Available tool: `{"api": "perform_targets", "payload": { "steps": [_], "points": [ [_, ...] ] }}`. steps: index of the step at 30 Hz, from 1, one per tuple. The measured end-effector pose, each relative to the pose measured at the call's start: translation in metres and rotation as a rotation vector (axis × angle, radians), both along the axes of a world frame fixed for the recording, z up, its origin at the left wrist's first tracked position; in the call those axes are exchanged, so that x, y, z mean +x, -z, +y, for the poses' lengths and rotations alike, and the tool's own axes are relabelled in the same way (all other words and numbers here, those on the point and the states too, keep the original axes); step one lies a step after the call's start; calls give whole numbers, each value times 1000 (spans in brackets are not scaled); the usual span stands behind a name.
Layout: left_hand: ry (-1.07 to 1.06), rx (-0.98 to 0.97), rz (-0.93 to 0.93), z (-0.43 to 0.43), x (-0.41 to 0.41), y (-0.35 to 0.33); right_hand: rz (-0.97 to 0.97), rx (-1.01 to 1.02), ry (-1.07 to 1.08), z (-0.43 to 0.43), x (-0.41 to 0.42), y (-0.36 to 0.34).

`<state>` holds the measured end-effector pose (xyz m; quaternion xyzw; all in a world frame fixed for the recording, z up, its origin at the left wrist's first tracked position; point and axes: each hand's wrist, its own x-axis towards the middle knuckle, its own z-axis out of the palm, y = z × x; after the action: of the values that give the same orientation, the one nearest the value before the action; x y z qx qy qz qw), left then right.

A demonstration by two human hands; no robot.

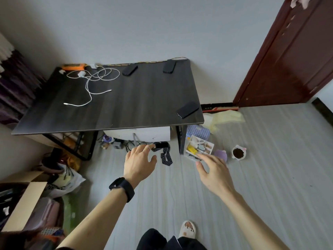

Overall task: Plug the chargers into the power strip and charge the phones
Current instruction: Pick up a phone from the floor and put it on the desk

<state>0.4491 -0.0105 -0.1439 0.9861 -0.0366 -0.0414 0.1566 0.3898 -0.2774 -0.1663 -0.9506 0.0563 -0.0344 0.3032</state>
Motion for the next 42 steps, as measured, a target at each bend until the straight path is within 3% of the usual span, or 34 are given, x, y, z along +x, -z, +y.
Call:
{"api": "perform_targets", "payload": {
  "steps": [11,19,30,34,40,42],
  "points": [
    [40,32,135,14,144,47,321,6,-19,6,149,40],
    [131,69,256,34,260,86,559,6,102,39,251,55],
    [123,176,619,76,332,151,668,160,484,62,384,86],
    [138,193,630,87,324,162,788,232,733,59,428,106],
    [75,189,703,78,325,163,758,306,1050,45,470,134],
    [57,187,715,76,328,162,777,327,1070,41,479,139]
  ]
}}
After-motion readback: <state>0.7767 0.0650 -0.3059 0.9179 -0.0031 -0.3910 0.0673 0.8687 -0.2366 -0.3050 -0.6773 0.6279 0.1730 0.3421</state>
